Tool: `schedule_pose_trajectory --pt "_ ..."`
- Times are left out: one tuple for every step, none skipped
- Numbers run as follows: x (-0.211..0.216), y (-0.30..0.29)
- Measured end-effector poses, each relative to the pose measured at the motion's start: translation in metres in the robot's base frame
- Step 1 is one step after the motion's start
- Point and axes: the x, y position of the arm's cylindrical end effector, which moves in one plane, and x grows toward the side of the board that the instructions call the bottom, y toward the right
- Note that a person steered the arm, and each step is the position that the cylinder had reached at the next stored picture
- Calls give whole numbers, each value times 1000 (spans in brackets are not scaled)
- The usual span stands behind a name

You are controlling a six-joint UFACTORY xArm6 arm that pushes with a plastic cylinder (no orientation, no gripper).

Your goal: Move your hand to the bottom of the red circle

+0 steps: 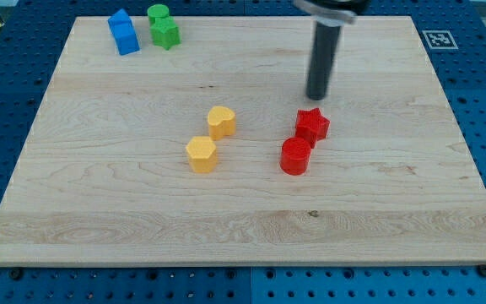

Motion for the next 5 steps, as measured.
schedule_pose_trajectory --pt "29 58" --pt "95 64" --pt "163 41" --pt "208 -10" --pt "206 -73"
